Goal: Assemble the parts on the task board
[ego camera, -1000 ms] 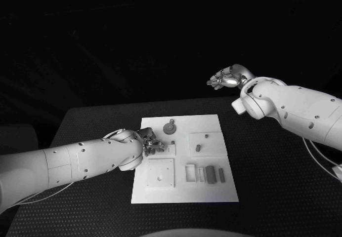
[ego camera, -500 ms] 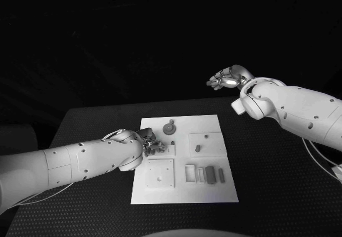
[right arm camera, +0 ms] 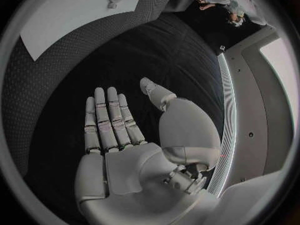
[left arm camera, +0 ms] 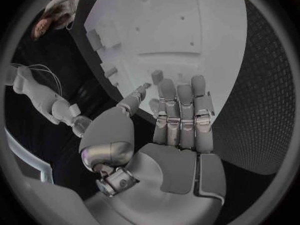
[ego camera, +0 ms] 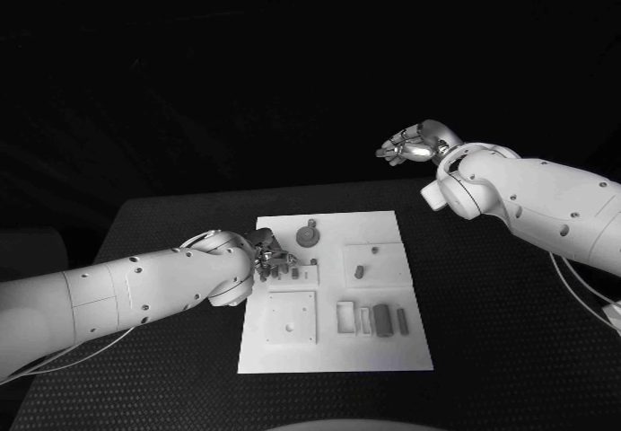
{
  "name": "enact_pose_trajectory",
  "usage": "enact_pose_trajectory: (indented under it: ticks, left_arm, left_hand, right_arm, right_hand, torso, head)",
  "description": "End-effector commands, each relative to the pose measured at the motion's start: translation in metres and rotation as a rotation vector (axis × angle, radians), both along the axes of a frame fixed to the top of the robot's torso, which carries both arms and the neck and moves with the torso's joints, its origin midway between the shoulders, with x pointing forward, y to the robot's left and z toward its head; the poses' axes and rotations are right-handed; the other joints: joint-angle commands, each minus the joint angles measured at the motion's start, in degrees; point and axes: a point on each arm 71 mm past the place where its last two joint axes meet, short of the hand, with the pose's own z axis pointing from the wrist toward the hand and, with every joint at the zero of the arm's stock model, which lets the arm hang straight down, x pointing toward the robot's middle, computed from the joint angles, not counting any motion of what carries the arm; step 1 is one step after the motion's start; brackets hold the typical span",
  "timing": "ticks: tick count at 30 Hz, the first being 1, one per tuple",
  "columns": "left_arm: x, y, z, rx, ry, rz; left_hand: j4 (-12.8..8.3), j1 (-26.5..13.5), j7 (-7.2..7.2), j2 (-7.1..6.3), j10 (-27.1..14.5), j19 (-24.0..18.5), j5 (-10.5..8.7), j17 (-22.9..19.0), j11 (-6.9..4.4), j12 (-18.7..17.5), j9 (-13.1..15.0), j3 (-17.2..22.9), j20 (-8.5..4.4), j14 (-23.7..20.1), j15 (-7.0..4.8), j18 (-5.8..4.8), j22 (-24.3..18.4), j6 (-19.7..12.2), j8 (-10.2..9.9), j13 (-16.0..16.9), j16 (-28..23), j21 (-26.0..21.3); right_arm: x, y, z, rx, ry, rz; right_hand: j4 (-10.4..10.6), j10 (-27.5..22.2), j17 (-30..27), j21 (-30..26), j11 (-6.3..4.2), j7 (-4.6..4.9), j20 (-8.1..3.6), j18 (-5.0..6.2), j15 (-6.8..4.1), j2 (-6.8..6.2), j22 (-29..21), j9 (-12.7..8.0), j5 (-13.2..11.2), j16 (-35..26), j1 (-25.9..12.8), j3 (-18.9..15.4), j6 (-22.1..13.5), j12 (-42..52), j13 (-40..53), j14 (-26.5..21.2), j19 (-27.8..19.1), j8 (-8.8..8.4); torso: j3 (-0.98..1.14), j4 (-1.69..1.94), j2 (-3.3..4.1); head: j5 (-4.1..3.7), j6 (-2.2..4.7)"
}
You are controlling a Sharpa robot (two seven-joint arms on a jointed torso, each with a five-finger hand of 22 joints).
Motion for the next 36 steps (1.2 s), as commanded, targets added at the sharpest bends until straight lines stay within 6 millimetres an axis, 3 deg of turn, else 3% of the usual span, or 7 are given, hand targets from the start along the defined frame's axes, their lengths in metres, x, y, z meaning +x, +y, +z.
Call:
enact_pose_trajectory:
  ticks: [1,5,12,17,21,28,36]
  left_arm:
    - [0.001,-0.006,0.011,-0.031,0.048,-0.030]
    - [0.012,0.001,0.033,-0.067,0.022,0.001]
    - [0.037,0.027,0.061,-0.044,-0.021,0.048]
    - [0.059,0.047,0.066,0.054,-0.050,0.061]
    - [0.071,0.055,0.067,0.105,-0.085,0.077]
    - [0.087,0.059,0.065,0.153,-0.078,0.096]
    - [0.091,0.055,0.051,0.189,-0.040,0.085]
  left_hand:
    - [1.01,-1.56,0.30,-0.24,-0.85,-0.90,-0.45,-0.20,0.31,-0.04,-0.08,-0.37,0.03,-0.81,0.01,0.79,1.17,-0.72,-0.51,-0.19,0.08,-0.46]
    - [1.30,-2.51,1.77,-0.12,-1.65,-1.30,-0.46,-0.32,1.48,0.42,-0.78,-0.62,0.16,-1.47,0.13,0.79,1.18,-5.36,-2.63,0.06,0.18,-0.81]
    - [-0.01,-1.37,2.08,0.76,-1.82,-1.09,-0.46,-0.36,1.75,1.02,-0.70,-0.37,0.13,-1.43,0.05,0.87,1.27,-6.49,-2.76,0.35,0.51,-0.74]
    - [-3.75,2.08,2.27,2.69,-1.88,-0.68,1.74,-0.68,1.88,1.65,-0.52,0.61,0.13,-1.18,0.02,0.75,1.25,-7.11,-2.46,0.49,0.77,-0.62]
    - [-4.20,1.91,2.42,2.34,-2.02,-0.67,3.76,-0.85,2.04,1.77,-0.58,0.47,0.16,-1.21,0.07,0.66,1.23,-7.63,-2.53,0.45,0.80,-0.70]
    - [-3.11,0.68,2.56,1.43,-2.23,-0.65,0.19,-1.10,2.17,1.98,-0.69,0.31,0.12,-1.31,0.07,0.69,1.18,-8.19,-2.59,0.37,0.87,-0.91]
    - [-1.85,-0.31,2.70,0.57,-2.54,-0.81,-0.21,-1.25,2.30,2.08,-0.79,0.31,0.18,-1.56,0.14,0.66,1.17,-8.64,-2.67,0.31,0.92,-1.16]
  right_arm:
    - [0.001,-0.002,0.000,0.000,-0.002,0.007]
    - [0.001,-0.003,-0.001,0.001,0.000,0.005]
    - [0.001,-0.003,-0.001,0.001,0.001,0.005]
    - [0.001,-0.003,-0.003,0.000,0.004,0.006]
    - [0.001,-0.002,-0.004,0.001,0.006,0.007]
    - [0.000,0.000,-0.005,0.002,0.007,0.010]
    - [0.000,0.001,-0.004,0.003,0.007,0.014]
  right_hand:
    - [0.36,-0.21,0.10,-0.37,0.40,1.27,-0.04,-1.01,0.03,-0.45,0.07,-0.09,-0.13,-0.38,-0.18,0.07,-0.48,-0.03,-0.08,-0.29,-0.49,0.34]
    - [0.37,-0.22,0.10,-0.38,0.40,1.27,-0.04,-1.01,0.04,-0.46,0.10,-0.10,-0.12,-0.41,-0.18,0.07,-0.49,-0.02,-0.10,-0.33,-0.49,0.34]
    - [0.39,-0.22,0.11,-0.41,0.40,1.27,-0.05,-1.01,0.06,-0.46,0.15,-0.12,-0.12,-0.44,-0.17,0.07,-0.50,-0.01,-0.13,-0.38,-0.49,0.35]
    - [0.41,-0.22,0.12,-0.42,0.40,1.27,-0.06,-1.01,0.07,-0.45,0.18,-0.12,-0.12,-0.45,-0.17,0.08,-0.50,0.00,-0.14,-0.40,-0.48,0.36]
    - [0.42,-0.22,0.13,-0.43,0.40,1.28,-0.06,-1.02,0.07,-0.44,0.20,-0.13,-0.12,-0.45,-0.17,0.08,-0.50,0.00,-0.16,-0.40,-0.48,0.36]
    - [0.44,-0.23,0.15,-0.45,0.40,1.28,-0.06,-1.02,0.08,-0.43,0.24,-0.14,-0.12,-0.46,-0.17,0.08,-0.51,0.01,-0.18,-0.41,-0.47,0.37]
    - [0.46,-0.23,0.17,-0.47,0.40,1.28,-0.07,-1.02,0.08,-0.43,0.28,-0.16,-0.12,-0.46,-0.16,0.08,-0.52,0.02,-0.20,-0.42,-0.47,0.37]
  torso:
    - [-0.04,0.02,0.01]
    - [-0.07,0.00,0.02]
    - [0.11,-0.06,0.10]
    - [0.11,-0.11,0.15]
    - [0.16,-0.13,0.19]
    - [0.07,-0.25,0.36]
    - [0.12,-0.51,0.75]
  head:
    - [0.18,0.39]
    - [0.37,0.68]
    - [0.44,1.26]
    - [0.48,1.52]
    - [0.62,1.58]
    - [0.68,1.95]
    - [0.79,2.24]
